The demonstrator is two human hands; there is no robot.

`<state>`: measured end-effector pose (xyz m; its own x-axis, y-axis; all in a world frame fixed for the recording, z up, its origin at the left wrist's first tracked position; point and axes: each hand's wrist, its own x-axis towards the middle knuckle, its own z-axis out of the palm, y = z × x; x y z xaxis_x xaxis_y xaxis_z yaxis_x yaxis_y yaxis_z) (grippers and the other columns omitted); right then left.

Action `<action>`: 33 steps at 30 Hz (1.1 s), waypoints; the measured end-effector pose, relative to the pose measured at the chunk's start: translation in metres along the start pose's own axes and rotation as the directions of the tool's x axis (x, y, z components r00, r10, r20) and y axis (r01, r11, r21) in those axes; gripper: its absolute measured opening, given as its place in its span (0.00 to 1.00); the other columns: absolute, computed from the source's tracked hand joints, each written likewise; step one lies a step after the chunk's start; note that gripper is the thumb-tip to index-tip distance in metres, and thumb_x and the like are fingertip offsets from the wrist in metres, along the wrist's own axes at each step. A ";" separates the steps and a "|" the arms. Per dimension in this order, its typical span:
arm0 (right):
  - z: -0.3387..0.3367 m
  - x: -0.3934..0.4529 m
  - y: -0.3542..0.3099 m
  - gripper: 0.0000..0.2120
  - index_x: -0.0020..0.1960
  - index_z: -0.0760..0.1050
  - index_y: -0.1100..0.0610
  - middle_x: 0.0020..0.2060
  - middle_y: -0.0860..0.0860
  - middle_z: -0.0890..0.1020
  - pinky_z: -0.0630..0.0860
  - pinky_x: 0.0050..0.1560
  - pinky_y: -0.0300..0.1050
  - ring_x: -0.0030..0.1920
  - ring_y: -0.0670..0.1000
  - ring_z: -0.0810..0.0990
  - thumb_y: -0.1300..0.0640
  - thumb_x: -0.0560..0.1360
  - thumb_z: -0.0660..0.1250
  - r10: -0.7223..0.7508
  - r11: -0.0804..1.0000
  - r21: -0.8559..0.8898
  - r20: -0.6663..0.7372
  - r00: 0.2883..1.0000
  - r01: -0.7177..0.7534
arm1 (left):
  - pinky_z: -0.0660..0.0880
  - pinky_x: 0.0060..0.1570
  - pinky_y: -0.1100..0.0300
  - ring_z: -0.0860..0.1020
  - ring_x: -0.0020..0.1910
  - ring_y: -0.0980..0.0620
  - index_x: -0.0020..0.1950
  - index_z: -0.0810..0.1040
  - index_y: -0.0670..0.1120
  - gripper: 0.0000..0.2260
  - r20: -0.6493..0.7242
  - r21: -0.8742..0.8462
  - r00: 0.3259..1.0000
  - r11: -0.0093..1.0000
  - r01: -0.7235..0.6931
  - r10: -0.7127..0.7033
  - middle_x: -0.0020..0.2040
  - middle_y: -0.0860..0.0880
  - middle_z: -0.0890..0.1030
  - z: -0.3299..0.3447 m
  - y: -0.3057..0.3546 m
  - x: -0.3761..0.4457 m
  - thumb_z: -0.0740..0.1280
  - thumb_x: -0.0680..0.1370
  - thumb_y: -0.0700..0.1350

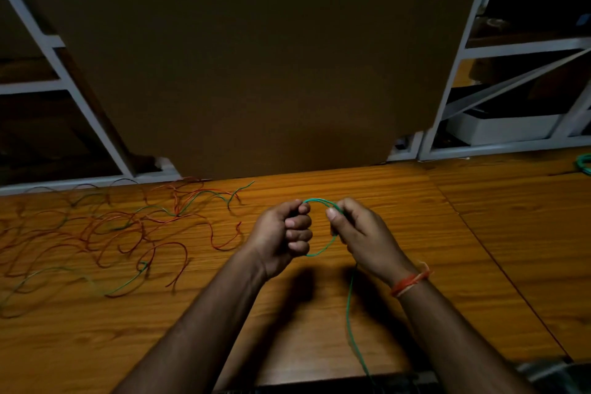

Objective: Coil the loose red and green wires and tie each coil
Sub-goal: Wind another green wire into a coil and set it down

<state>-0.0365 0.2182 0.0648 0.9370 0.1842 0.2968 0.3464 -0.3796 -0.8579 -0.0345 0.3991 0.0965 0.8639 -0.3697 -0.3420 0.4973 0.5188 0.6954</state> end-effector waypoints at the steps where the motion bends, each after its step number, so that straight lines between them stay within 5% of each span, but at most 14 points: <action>1: 0.001 -0.001 0.005 0.06 0.46 0.75 0.53 0.32 0.44 0.74 0.67 0.32 0.41 0.31 0.43 0.70 0.55 0.81 0.67 0.054 0.996 0.071 0.011 0.998 -0.055 | 0.51 0.21 0.66 0.57 0.20 0.60 0.40 0.69 0.49 0.12 -0.017 -0.021 1.000 1.000 -0.023 0.023 0.25 0.56 0.59 -0.001 0.002 0.000 0.57 0.83 0.46; 4: 0.001 -0.012 0.021 0.09 0.51 0.75 0.55 0.36 0.49 0.72 0.66 0.31 0.36 0.31 0.43 0.68 0.67 0.77 0.71 0.179 0.940 0.293 0.009 0.984 -0.174 | 0.50 0.21 0.66 0.57 0.19 0.60 0.41 0.69 0.48 0.12 -0.061 -0.067 0.996 0.995 -0.072 0.068 0.25 0.56 0.60 -0.006 0.010 -0.001 0.56 0.84 0.46; 7: -0.005 -0.026 0.036 0.11 0.50 0.76 0.56 0.38 0.50 0.74 0.67 0.31 0.34 0.31 0.43 0.70 0.71 0.75 0.71 0.248 0.934 0.274 -0.039 0.968 -0.228 | 0.49 0.22 0.66 0.58 0.19 0.60 0.41 0.70 0.48 0.14 -0.122 -0.083 0.991 0.994 -0.074 0.063 0.25 0.56 0.61 -0.015 0.018 -0.004 0.55 0.85 0.49; 14: -0.012 -0.060 0.063 0.06 0.42 0.82 0.55 0.35 0.50 0.84 0.79 0.37 0.52 0.34 0.48 0.79 0.63 0.73 0.76 0.434 0.899 0.215 -0.312 0.845 -0.382 | 0.51 0.18 0.67 0.59 0.19 0.60 0.40 0.68 0.48 0.11 -0.230 -0.205 0.963 0.960 -0.189 0.141 0.25 0.56 0.62 -0.034 0.029 -0.009 0.55 0.83 0.43; 17: -0.014 -0.071 0.055 0.05 0.39 0.84 0.51 0.34 0.43 0.85 0.79 0.42 0.41 0.37 0.40 0.82 0.58 0.72 0.78 0.268 0.933 -0.155 -0.308 0.913 -0.326 | 0.53 0.18 0.67 0.59 0.19 0.60 0.41 0.69 0.47 0.11 -0.231 -0.196 0.956 0.954 -0.227 0.180 0.26 0.55 0.62 -0.032 0.027 -0.011 0.56 0.83 0.41; 20: -0.018 -0.069 0.030 0.04 0.43 0.84 0.47 0.38 0.41 0.83 0.77 0.44 0.41 0.42 0.39 0.80 0.49 0.76 0.73 0.070 0.909 -0.412 0.011 0.997 -0.060 | 0.57 0.20 0.67 0.62 0.22 0.59 0.43 0.70 0.46 0.10 -0.253 -0.118 0.939 0.956 -0.270 0.234 0.28 0.54 0.65 -0.029 0.024 -0.012 0.56 0.84 0.41; 22: -0.020 -0.065 0.012 0.07 0.46 0.83 0.46 0.39 0.42 0.80 0.76 0.41 0.48 0.41 0.41 0.79 0.45 0.76 0.68 -0.027 0.911 -0.405 0.141 0.990 0.083 | 0.62 0.22 0.67 0.65 0.23 0.58 0.44 0.70 0.46 0.10 -0.253 -0.023 0.927 0.956 -0.291 0.276 0.29 0.52 0.68 -0.027 0.023 -0.011 0.56 0.85 0.42; 28: -0.023 -0.044 -0.041 0.08 0.49 0.82 0.46 0.39 0.42 0.77 0.71 0.39 0.40 0.41 0.42 0.76 0.45 0.80 0.65 -0.269 0.901 -0.283 0.233 0.935 0.330 | 0.76 0.28 0.63 0.81 0.29 0.50 0.50 0.72 0.43 0.09 -0.143 0.299 0.900 0.885 -0.358 0.412 0.33 0.44 0.81 -0.015 0.009 -0.018 0.55 0.86 0.42; 33: -0.011 -0.019 -0.065 0.07 0.53 0.85 0.48 0.39 0.45 0.77 0.71 0.39 0.37 0.41 0.42 0.76 0.51 0.78 0.70 -0.358 0.890 -0.237 0.162 0.920 0.388 | 0.73 0.27 0.60 0.76 0.26 0.50 0.51 0.73 0.41 0.09 0.011 0.387 0.926 0.852 -0.352 0.378 0.33 0.44 0.79 -0.010 -0.002 -0.026 0.57 0.86 0.44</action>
<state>-0.0768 0.2292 0.1198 0.7304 0.4521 0.5119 0.6830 -0.4817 -0.5491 -0.0573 0.4159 0.0976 0.9868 -0.1547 -0.0473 0.0889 0.2739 0.9576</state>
